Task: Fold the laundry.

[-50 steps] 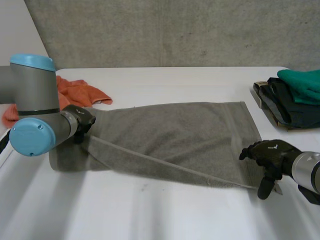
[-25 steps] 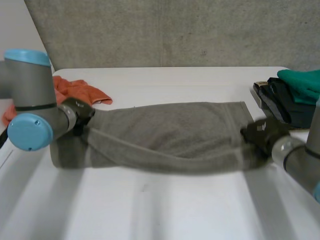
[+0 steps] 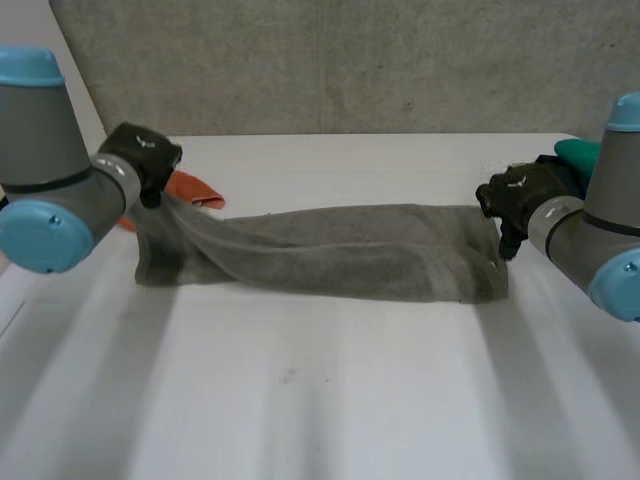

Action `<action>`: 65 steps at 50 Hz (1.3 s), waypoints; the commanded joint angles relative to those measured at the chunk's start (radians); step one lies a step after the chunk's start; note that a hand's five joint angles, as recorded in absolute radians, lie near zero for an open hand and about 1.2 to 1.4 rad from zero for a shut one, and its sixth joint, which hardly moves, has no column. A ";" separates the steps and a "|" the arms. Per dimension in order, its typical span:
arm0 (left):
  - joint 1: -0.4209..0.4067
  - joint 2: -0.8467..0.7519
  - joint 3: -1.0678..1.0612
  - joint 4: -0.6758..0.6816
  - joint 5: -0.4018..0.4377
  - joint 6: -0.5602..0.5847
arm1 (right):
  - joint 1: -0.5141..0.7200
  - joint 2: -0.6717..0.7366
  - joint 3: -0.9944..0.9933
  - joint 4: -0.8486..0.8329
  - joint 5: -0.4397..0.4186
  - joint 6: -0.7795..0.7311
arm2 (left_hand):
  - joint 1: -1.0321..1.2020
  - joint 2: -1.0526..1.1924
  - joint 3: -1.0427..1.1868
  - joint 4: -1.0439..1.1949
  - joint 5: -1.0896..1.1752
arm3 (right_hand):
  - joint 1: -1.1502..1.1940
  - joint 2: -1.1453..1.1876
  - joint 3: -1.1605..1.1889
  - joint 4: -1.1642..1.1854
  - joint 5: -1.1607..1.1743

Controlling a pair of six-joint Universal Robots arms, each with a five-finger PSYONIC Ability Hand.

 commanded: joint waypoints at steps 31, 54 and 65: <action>0.055 0.271 -0.469 0.162 0.077 0.083 | 0.088 0.541 -0.739 0.360 -0.151 0.107 | 0.212 0.184 0.192 0.184 0.216 | 0.138 0.111 0.113 0.113 0.130; 0.045 -0.010 0.361 0.513 0.048 -0.061 | 0.082 0.262 -0.660 -0.652 0.084 0.255 | 0.226 0.199 0.206 0.198 0.230 | 0.754 0.726 0.728 0.728 0.745; 0.051 -0.039 0.312 0.630 -0.021 -0.190 | 0.044 0.165 -0.404 -0.851 0.026 0.245 | 0.226 0.199 0.206 0.198 0.230 | 0.754 0.726 0.728 0.728 0.745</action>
